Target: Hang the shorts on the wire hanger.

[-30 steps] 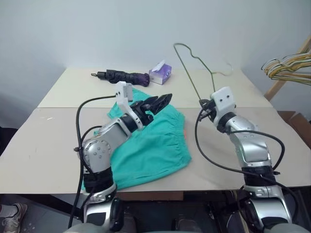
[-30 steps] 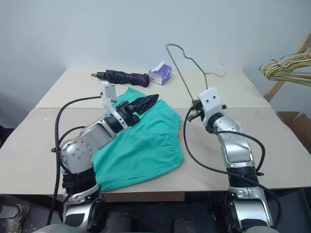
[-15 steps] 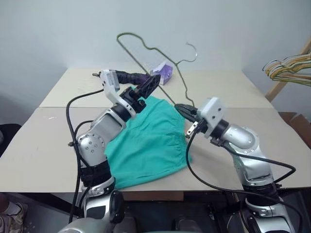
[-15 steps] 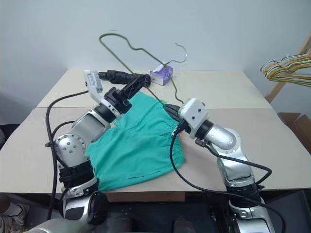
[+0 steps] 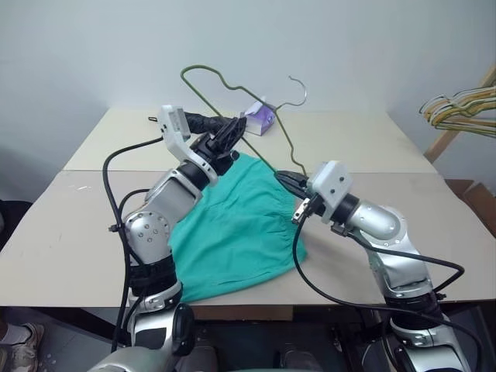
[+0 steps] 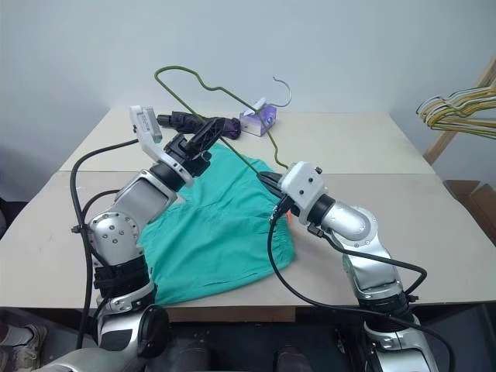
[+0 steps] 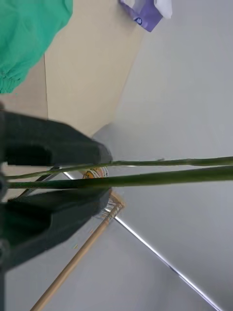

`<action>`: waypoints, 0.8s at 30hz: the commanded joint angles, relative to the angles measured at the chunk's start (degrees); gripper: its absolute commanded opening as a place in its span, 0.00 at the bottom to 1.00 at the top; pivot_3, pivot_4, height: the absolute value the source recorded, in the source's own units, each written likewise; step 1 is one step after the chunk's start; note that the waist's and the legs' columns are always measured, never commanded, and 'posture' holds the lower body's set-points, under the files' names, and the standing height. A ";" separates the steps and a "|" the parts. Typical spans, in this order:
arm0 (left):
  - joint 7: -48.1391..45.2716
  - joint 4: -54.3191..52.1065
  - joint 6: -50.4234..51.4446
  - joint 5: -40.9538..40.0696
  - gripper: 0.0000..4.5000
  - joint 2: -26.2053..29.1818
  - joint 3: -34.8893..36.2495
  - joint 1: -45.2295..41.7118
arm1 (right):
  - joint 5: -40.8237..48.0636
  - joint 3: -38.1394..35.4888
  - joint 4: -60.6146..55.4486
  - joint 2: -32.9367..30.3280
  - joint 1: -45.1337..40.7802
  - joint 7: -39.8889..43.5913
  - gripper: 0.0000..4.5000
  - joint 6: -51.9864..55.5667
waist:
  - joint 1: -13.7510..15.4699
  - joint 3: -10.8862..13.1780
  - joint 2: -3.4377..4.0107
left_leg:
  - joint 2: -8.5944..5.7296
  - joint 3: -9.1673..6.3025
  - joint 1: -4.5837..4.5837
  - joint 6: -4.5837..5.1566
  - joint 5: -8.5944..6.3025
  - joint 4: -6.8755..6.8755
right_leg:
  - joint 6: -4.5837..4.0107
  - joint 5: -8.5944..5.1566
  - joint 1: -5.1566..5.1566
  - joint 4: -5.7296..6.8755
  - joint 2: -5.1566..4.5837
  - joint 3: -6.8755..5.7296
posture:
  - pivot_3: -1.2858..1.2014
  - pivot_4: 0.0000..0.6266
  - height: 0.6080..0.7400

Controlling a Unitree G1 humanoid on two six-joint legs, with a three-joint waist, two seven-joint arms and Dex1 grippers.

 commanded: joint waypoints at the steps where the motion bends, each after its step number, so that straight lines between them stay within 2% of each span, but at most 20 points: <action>1: 1.03 -0.69 -1.52 -0.55 0.01 0.16 -0.67 -0.54 | -1.71 -0.37 -0.35 0.39 -1.38 -1.92 0.00 -2.13 | 0.07 0.00 -0.01 | 0.00 0.00 0.00 0.00 0.00 0.00 | 0.00 0.00 0.01 -0.01 0.00 0.00 | 0.57 0.00 1.00; 5: 1.82 -0.56 -1.92 -0.06 0.01 0.30 -1.82 -0.23 | -4.68 0.24 0.36 0.29 -1.83 -3.34 0.00 -3.87 | 0.08 0.00 -0.01 | -0.02 -0.01 0.00 0.00 0.00 0.00 | 0.00 0.00 -0.01 0.00 -0.01 0.00 | 0.57 0.00 1.00; 8: 1.09 -0.55 -2.14 1.11 0.00 1.12 -3.15 -0.09 | -7.01 1.07 1.31 -0.56 -1.99 -3.26 0.17 -7.96 | 0.14 0.00 -0.01 | -0.02 -0.01 -0.01 0.00 0.00 0.00 | 0.00 0.00 0.00 -0.01 -0.01 0.00 | 0.57 0.00 1.00; 13: -0.32 -0.94 -4.48 2.10 0.00 1.13 -3.92 0.39 | -7.67 0.95 1.71 -0.68 -1.87 -2.98 0.51 -10.30 | 0.13 0.00 -0.01 | -0.02 -0.01 -0.01 0.00 0.00 0.00 | 0.00 0.00 0.00 -0.01 -0.01 0.00 | 0.57 0.00 1.00; 16: -3.10 -1.22 -6.00 3.73 0.00 2.97 -4.76 0.66 | -5.60 -0.32 0.69 -1.07 -1.91 -1.71 0.73 -9.90 | 0.09 0.00 -0.01 | -0.02 -0.01 -0.01 0.00 0.00 0.00 | 0.00 0.00 0.00 -0.01 -0.01 -0.01 | 0.57 0.00 1.00; 18: -7.21 -1.46 -6.79 4.72 0.00 5.98 -5.44 0.75 | 0.62 -3.17 -0.68 -1.15 -2.41 0.33 0.88 -3.63 | -0.04 0.00 -0.01 | -0.02 -0.01 0.00 0.00 0.00 0.00 | 0.00 0.00 -0.01 0.00 -0.01 0.00 | 0.57 0.00 1.00; 20: -12.82 -1.54 -7.49 4.27 0.00 9.87 -4.99 0.60 | 13.20 -7.65 -1.93 -3.24 -3.47 5.66 0.99 7.73 | -0.12 0.00 0.00 | -0.02 -0.01 0.00 -0.01 0.00 -0.01 | 0.00 0.00 -0.01 0.01 -0.01 0.00 | 0.57 0.00 1.00; 24: -25.46 0.31 -7.56 1.16 0.00 18.34 -2.21 -0.70 | 33.75 -13.89 2.76 -11.79 -8.53 17.51 0.99 29.85 | -0.31 0.06 0.02 | -0.02 -0.01 0.00 0.00 0.00 0.00 | -0.01 0.00 0.03 -0.04 -0.02 -0.02 | 0.56 0.00 1.00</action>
